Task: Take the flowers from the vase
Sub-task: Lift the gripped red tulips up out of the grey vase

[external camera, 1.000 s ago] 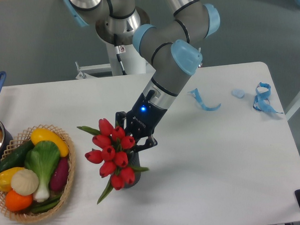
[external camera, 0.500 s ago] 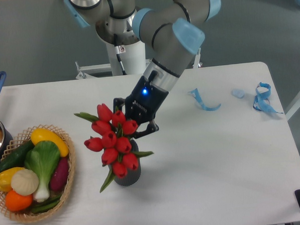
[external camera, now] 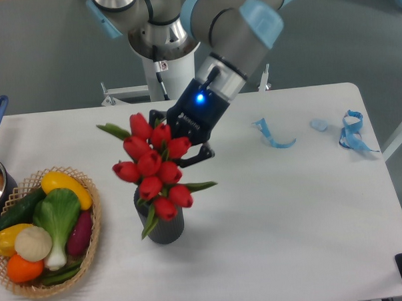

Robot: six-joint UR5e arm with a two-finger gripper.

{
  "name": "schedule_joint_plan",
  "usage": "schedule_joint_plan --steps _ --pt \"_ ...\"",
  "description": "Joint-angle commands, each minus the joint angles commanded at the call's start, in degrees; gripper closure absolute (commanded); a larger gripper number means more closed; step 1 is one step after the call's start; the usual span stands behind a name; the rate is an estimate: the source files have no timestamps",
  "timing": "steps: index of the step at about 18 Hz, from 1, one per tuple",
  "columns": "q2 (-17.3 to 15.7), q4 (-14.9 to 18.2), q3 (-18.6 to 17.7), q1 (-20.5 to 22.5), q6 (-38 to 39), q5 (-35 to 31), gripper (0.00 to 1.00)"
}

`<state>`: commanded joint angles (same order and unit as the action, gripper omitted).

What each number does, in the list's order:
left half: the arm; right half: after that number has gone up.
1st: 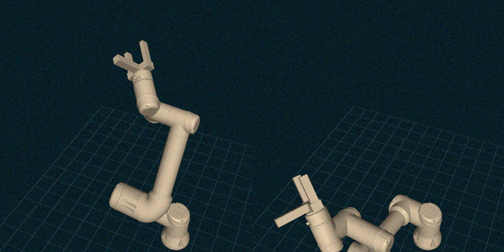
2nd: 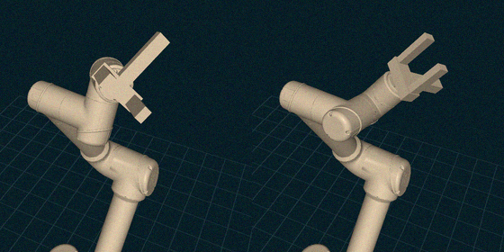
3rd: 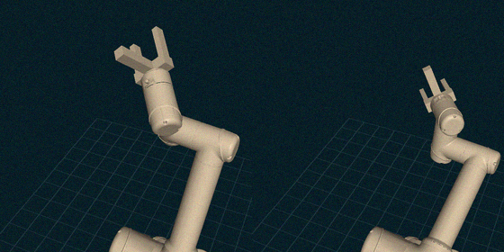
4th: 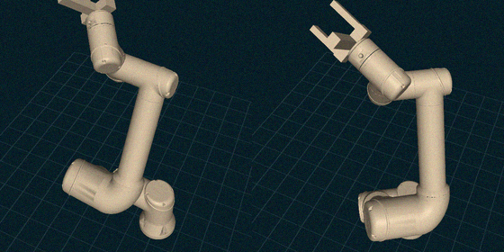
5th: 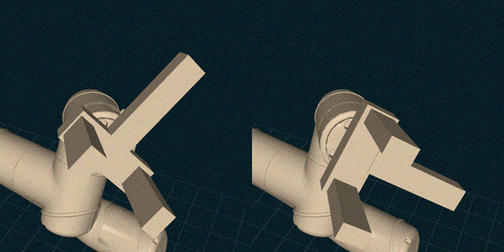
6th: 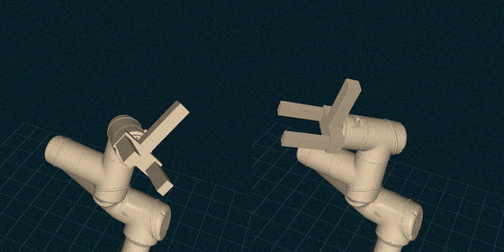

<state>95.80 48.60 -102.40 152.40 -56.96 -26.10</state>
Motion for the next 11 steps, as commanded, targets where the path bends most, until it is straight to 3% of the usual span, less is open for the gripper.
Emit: schedule_joint_plan --steps 4,11 --pt "0.0 0.0 2.2 2.2 0.2 1.0 0.77" --pt "-1.3 0.1 2.6 5.3 1.8 2.8 0.77"
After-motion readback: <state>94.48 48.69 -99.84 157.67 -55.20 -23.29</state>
